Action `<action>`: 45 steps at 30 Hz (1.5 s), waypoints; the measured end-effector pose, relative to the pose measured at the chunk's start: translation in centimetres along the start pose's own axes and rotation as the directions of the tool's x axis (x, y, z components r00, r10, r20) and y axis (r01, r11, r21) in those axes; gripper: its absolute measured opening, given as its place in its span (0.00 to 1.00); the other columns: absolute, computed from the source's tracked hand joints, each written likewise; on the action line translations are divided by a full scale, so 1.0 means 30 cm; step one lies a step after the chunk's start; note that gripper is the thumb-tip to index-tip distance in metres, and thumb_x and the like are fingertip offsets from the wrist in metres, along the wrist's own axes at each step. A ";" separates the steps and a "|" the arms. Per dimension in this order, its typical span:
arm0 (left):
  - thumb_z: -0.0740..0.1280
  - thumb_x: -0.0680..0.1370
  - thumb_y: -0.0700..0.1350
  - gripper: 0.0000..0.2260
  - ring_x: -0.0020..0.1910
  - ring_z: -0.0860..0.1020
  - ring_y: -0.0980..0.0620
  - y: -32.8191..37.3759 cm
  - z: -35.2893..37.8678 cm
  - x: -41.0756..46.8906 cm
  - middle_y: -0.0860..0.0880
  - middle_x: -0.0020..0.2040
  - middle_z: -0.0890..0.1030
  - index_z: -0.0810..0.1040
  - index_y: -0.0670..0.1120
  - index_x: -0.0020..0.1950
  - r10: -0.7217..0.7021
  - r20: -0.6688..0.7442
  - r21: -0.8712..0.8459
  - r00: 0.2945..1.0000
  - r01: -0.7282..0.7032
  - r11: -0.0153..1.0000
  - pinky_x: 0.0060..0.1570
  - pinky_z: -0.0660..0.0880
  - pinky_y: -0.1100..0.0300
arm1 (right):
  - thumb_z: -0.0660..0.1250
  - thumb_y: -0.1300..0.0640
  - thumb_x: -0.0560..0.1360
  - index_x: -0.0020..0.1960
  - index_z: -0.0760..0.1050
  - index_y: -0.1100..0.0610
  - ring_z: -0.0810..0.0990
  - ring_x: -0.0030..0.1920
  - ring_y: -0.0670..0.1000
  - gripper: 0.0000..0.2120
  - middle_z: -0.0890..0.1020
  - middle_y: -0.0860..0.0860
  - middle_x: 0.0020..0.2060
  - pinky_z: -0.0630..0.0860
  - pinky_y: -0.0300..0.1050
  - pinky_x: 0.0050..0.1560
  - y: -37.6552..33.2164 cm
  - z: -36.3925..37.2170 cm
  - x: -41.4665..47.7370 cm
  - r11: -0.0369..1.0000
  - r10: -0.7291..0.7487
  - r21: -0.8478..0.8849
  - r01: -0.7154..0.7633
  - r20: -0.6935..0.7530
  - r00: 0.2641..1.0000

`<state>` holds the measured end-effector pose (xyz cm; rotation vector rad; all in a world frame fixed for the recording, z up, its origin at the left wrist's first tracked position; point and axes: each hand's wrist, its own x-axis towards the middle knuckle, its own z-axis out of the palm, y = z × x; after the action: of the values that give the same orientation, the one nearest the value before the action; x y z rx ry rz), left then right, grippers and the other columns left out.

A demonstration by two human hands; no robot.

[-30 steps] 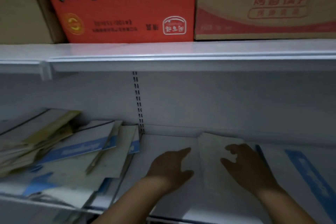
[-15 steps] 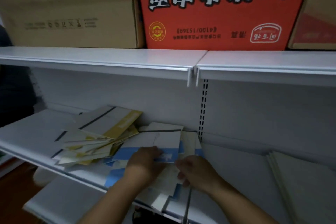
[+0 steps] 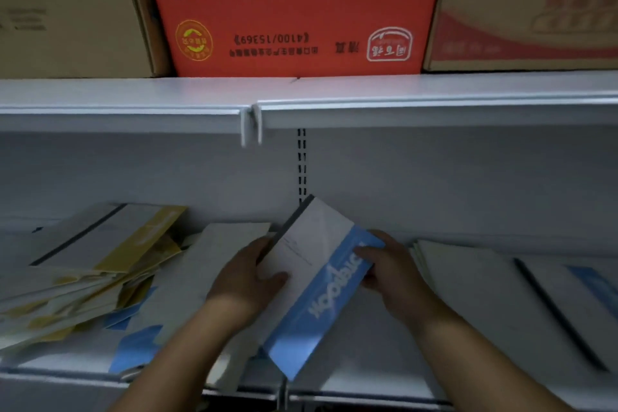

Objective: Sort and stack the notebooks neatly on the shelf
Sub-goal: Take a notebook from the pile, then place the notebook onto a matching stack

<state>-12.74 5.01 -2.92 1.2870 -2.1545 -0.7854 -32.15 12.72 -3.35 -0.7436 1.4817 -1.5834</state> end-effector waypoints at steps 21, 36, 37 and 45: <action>0.70 0.71 0.32 0.30 0.49 0.76 0.56 0.838 0.913 -0.122 0.55 0.56 0.76 0.67 0.56 0.66 0.061 0.368 -0.506 0.928 0.145 0.850 0.48 0.74 0.61 | 0.66 0.66 0.73 0.49 0.76 0.54 0.79 0.41 0.49 0.09 0.81 0.51 0.43 0.74 0.40 0.39 -0.026 -1.214 -0.190 0.918 -0.055 -0.391 -0.061 -0.278 0.959; 0.72 0.72 0.50 0.42 0.76 0.51 0.49 0.940 1.080 -0.170 0.50 0.78 0.51 0.46 0.53 0.77 0.035 0.697 0.327 0.717 -0.360 0.874 0.73 0.51 0.58 | 0.68 0.49 0.71 0.51 0.76 0.59 0.78 0.52 0.51 0.16 0.77 0.54 0.51 0.73 0.40 0.43 0.023 -1.393 -0.156 0.382 0.131 -0.877 -0.293 -0.263 0.956; 0.71 0.72 0.52 0.41 0.76 0.52 0.51 0.932 1.069 -0.171 0.51 0.78 0.51 0.48 0.54 0.76 0.069 0.687 0.289 0.724 -0.358 0.888 0.73 0.51 0.59 | 0.68 0.48 0.71 0.61 0.73 0.58 0.75 0.59 0.53 0.22 0.74 0.55 0.59 0.73 0.41 0.53 0.016 -1.378 -0.147 0.374 0.115 -0.885 -0.279 -0.254 0.960; 0.59 0.78 0.58 0.29 0.76 0.49 0.56 0.684 0.781 -0.111 0.54 0.77 0.52 0.54 0.54 0.76 0.176 0.336 0.275 0.925 -0.275 0.921 0.73 0.47 0.62 | 0.60 0.45 0.77 0.75 0.55 0.51 0.52 0.76 0.49 0.30 0.51 0.50 0.77 0.50 0.41 0.73 -0.043 -0.930 -0.089 0.438 -0.066 -0.886 0.151 0.136 0.988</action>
<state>-39.54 21.00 -5.53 1.0823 -2.7150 -0.5851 -54.99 28.87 -5.46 -1.5011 2.2485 -0.6735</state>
